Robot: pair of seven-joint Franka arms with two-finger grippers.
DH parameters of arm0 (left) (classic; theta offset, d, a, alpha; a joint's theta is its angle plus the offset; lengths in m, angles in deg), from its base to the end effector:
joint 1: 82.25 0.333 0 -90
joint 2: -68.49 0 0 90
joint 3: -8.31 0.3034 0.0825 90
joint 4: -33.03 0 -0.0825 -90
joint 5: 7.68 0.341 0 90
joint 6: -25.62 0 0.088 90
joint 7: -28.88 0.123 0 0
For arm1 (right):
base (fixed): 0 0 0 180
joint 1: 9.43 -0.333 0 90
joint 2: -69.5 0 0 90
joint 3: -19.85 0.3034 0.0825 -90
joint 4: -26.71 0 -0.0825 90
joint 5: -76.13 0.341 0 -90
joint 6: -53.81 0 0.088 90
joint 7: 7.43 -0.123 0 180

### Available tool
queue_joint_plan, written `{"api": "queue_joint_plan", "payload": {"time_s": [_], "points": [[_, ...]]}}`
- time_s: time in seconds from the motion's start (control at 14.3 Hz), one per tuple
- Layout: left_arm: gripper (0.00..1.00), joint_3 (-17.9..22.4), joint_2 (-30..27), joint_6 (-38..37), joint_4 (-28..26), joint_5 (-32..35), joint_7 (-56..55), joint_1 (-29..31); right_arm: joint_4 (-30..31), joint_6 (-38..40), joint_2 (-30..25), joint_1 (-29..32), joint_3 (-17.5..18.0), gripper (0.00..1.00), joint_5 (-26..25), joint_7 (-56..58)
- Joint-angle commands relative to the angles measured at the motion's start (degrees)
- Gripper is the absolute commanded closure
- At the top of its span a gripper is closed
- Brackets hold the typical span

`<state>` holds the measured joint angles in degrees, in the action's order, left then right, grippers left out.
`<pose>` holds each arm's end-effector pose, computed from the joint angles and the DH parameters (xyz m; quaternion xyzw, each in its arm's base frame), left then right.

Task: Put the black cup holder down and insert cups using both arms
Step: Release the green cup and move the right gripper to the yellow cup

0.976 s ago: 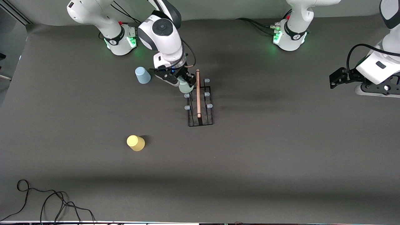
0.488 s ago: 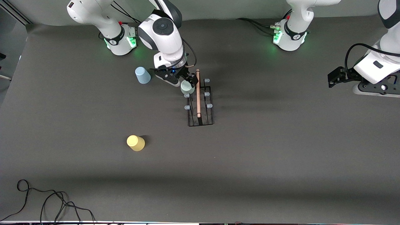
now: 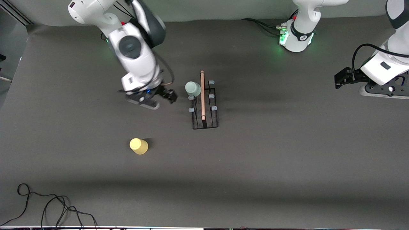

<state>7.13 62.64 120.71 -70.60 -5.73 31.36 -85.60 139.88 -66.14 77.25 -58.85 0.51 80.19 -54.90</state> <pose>0.4811 -0.0346 0.5519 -0.9976 0.0629 0.0232 0.0184 0.4655 0.2799 0.3976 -0.9858 0.1675 0.0085 0.0038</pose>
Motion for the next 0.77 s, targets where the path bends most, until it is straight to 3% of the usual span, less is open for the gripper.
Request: {"api": "queue_joint_plan", "payload": {"time_s": [0.0,0.28,0.7], "points": [[0.0,0.2,-0.6,0.0,0.4,0.3,0.7,-0.3,-1.7,0.4,3.7,0.6,-5.3,0.0,3.6,11.7],[0.0,0.4,-0.5,-0.5,0.2,0.3,0.7,-0.2,-3.7,-1.2,9.0,7.9,-6.5,0.0,8.8,25.1],[0.0,0.4,-0.5,-0.4,0.2,0.2,0.6,-0.3,-6.6,-11.4,19.2,11.8,-6.5,0.0,12.4,32.2]]}}
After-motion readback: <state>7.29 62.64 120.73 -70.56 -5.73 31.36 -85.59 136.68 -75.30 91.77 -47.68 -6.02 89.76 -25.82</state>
